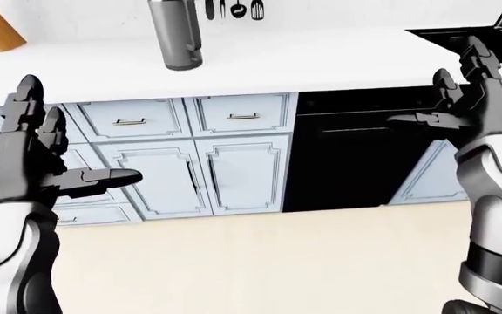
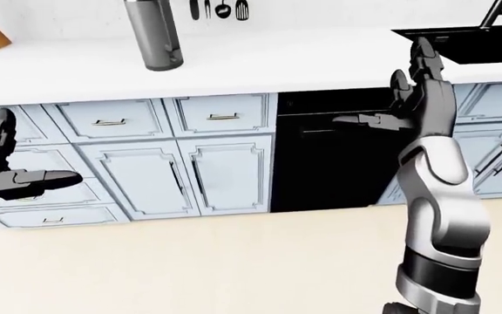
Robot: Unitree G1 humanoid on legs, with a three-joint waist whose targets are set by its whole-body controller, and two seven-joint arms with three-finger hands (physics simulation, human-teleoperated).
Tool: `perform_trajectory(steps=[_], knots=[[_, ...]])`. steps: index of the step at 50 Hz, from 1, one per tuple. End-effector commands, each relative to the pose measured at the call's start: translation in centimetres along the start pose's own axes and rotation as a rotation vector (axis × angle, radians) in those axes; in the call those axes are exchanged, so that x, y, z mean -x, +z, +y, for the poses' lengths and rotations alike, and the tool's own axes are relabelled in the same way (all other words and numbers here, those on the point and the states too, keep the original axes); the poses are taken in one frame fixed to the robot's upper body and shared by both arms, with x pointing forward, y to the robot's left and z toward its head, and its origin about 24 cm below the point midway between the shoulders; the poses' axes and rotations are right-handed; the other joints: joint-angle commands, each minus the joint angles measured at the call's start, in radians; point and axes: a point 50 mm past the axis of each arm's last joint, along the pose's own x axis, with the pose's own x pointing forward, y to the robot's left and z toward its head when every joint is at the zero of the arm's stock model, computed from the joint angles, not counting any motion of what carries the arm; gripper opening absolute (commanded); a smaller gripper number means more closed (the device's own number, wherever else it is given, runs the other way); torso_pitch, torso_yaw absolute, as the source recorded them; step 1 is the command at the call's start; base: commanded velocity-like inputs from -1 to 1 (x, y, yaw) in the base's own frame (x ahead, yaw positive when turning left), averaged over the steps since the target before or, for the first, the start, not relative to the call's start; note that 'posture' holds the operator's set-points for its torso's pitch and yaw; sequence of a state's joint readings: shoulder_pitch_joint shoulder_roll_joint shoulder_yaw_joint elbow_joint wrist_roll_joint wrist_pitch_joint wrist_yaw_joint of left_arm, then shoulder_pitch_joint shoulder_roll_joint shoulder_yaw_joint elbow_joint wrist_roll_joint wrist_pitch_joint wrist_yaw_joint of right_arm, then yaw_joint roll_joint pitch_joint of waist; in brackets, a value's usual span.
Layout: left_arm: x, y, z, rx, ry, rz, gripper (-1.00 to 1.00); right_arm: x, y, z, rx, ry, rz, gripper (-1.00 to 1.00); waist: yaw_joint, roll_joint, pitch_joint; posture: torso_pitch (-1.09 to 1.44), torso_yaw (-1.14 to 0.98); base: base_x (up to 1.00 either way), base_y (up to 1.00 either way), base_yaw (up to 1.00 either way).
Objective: Press the button to open the lid of the electric kettle.
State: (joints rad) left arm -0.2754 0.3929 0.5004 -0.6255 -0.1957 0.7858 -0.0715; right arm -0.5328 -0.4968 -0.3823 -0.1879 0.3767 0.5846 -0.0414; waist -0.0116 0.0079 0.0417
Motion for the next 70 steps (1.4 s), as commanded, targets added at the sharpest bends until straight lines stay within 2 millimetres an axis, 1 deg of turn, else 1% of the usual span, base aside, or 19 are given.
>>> perform_trajectory(steps=[1, 7, 11, 12, 19, 24, 25, 27, 32, 36, 37, 46, 51, 52, 55, 60, 64, 65, 70], knots=[[0.11, 1.63, 0.44, -0.019, 0.021, -0.088, 1.00, 0.00, 2.12, 0.33, 0.005, 0.015, -0.099, 1.00, 0.006, -0.022, -0.022, 0.00, 0.00, 0.09, 0.16, 0.00], [0.19, 1.64, 0.61, -0.020, 0.026, -0.088, 1.00, 0.05, 2.10, 0.35, 0.006, 0.016, -0.097, 1.00, 0.004, -0.005, -0.016, 0.00, 0.00, 0.10, 0.22, 0.00], [0.20, 1.69, 0.63, -0.021, 0.028, -0.088, 1.00, 0.07, 2.18, 0.38, 0.008, 0.017, -0.098, 1.00, 0.000, 0.102, -0.037, 0.00, 0.00, 0.09, 0.24, 0.00], [0.20, 1.71, 0.64, -0.020, 0.028, -0.088, 1.00, 0.07, 2.21, 0.38, 0.007, 0.017, -0.098, 1.00, 0.009, 0.048, -0.023, 0.00, 0.00, 0.10, 0.23, 0.00], [0.20, 1.81, 0.64, -0.020, 0.027, -0.090, 1.00, 0.15, 2.56, 0.46, 0.003, 0.018, -0.103, 1.00, 0.010, 0.010, -0.013, 0.00, 0.00, 0.10, 0.24, 0.00], [0.17, 1.82, 0.61, -0.021, 0.026, -0.091, 1.00, 0.15, 2.52, 0.51, 0.005, 0.020, -0.103, 1.00, 0.013, -0.083, -0.022, 0.00, 0.00, 0.10, 0.24, 0.00], [0.17, 1.82, 0.61, -0.022, 0.026, -0.091, 1.00, 0.15, 2.50, 0.51, 0.005, 0.021, -0.103, 1.00, 0.004, -0.047, -0.019, 0.00, 0.00, 0.10, 0.24, 0.00], [0.15, 1.83, 0.57, -0.025, 0.025, -0.092, 1.00, 0.13, 2.43, 0.47, 0.008, 0.020, -0.101, 1.00, 0.007, -0.065, -0.022, 0.00, 0.00, 0.12, 0.20, 0.00], [0.16, 1.89, 0.64, -0.025, 0.026, -0.094, 1.00, 0.10, 2.40, 0.39, 0.008, 0.019, -0.099, 1.00, 0.002, -0.017, -0.008, 0.00, 0.00, 0.14, 0.17, 0.00], [0.15, 1.89, 0.66, -0.026, 0.026, -0.094, 1.00, 0.08, 2.37, 0.40, 0.007, 0.021, -0.098, 1.00, -0.004, 0.095, -0.028, 0.00, 0.00, 0.15, 0.16, 0.00], [0.16, 1.93, 0.68, -0.026, 0.027, -0.095, 1.00, 0.09, 2.33, 0.40, 0.008, 0.021, -0.097, 1.00, 0.005, 0.059, -0.022, 0.00, 0.00, 0.15, 0.16, 0.00], [0.18, 2.02, 0.71, -0.033, 0.028, -0.097, 1.00, 0.13, 2.18, 0.46, 0.009, 0.020, -0.094, 1.00, 0.016, -0.003, -0.011, 0.00, 0.00, 0.15, 0.13, 0.00], [0.19, 2.08, 0.75, -0.036, 0.029, -0.099, 1.00, 0.17, 2.13, 0.56, 0.010, 0.022, -0.093, 1.00, 0.022, -0.076, -0.022, 0.00, 0.00, 0.16, 0.01, 0.00], [0.20, 2.07, 0.76, -0.037, 0.029, -0.098, 1.00, 0.16, 2.14, 0.54, 0.011, 0.020, -0.093, 1.00, 0.015, -0.039, -0.015, 0.00, 0.00, 0.17, 0.00, 0.00], [0.19, 2.13, 0.80, -0.036, 0.030, -0.099, 1.00, 0.16, 2.14, 0.56, 0.011, 0.021, -0.093, 1.00, 0.012, -0.052, -0.016, 0.00, 0.00, 0.20, 0.00, 0.00], [0.21, 2.22, 0.85, -0.036, 0.032, -0.098, 1.00, 0.05, 2.21, 0.50, 0.010, 0.018, -0.094, 1.00, 0.008, -0.006, -0.003, 0.00, 0.00, 0.20, 0.00, 0.00], [0.17, 2.22, 0.84, -0.034, 0.032, -0.098, 1.00, 0.05, 2.25, 0.52, 0.008, 0.018, -0.094, 1.00, 0.001, 0.095, -0.030, 0.00, 0.00, 0.20, 0.05, 0.00], [0.18, 2.22, 0.82, -0.033, 0.031, -0.098, 1.00, 0.05, 2.26, 0.50, 0.007, 0.016, -0.094, 1.00, 0.012, 0.041, -0.018, 0.00, 0.00, 0.20, 0.12, 0.00], [0.20, 2.23, 0.85, -0.033, 0.032, -0.098, 1.00, 0.07, 2.26, 0.47, 0.007, 0.016, -0.095, 1.00, 0.016, 0.028, -0.017, 0.00, 0.00, 0.20, 0.12, 0.00]])
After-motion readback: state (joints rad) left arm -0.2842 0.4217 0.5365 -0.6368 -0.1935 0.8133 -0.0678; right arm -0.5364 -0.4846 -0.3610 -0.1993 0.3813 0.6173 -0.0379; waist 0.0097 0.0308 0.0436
